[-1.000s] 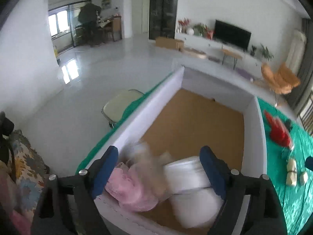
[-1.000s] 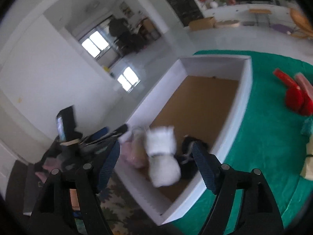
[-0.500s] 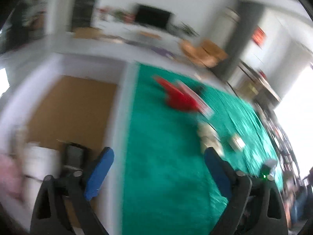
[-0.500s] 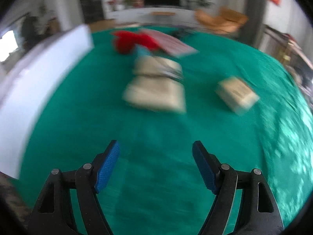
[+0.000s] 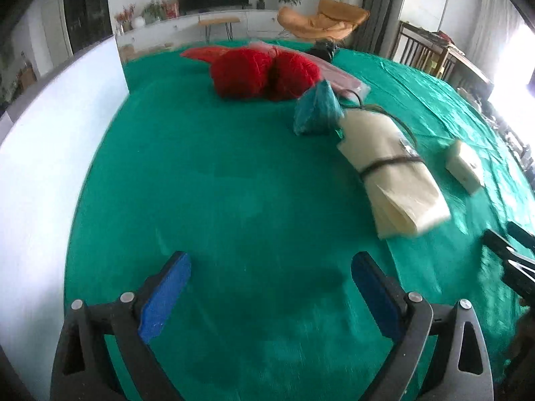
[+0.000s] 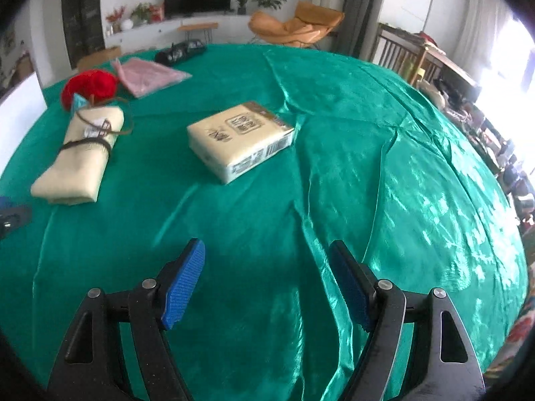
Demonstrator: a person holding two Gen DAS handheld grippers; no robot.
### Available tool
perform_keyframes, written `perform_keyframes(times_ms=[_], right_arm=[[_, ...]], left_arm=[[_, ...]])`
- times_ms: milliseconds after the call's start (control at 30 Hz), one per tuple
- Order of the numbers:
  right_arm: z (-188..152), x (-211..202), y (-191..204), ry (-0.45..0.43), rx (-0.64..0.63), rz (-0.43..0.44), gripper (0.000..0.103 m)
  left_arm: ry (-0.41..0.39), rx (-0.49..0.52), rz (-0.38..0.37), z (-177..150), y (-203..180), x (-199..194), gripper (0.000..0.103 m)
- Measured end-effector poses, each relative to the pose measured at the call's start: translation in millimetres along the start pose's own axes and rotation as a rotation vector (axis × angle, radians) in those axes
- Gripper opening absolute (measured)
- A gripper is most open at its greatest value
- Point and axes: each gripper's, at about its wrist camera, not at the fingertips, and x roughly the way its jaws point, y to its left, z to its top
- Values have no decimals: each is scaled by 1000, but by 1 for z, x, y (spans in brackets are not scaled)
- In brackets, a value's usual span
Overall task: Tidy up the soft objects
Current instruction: 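Return both tools over the table toward the beige rolled cloth, then grasp the beige rolled cloth with the left tool and lift it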
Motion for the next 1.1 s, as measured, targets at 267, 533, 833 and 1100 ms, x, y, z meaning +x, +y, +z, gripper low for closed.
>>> perform_keyframes(times_ms=[267, 533, 833, 1100], right_arm=[[-9, 6, -16, 16, 98, 65, 86], [-10, 6, -12, 17, 90, 53, 86], [-11, 6, -12, 18, 91, 53, 86], [-11, 5, -12, 18, 91, 53, 86]], left_arm=[[-25, 30, 43, -6, 5, 1, 103], [-26, 29, 43, -6, 5, 1, 103], [-24, 30, 41, -6, 6, 2, 103], [58, -4, -178, 9, -5, -20, 103]])
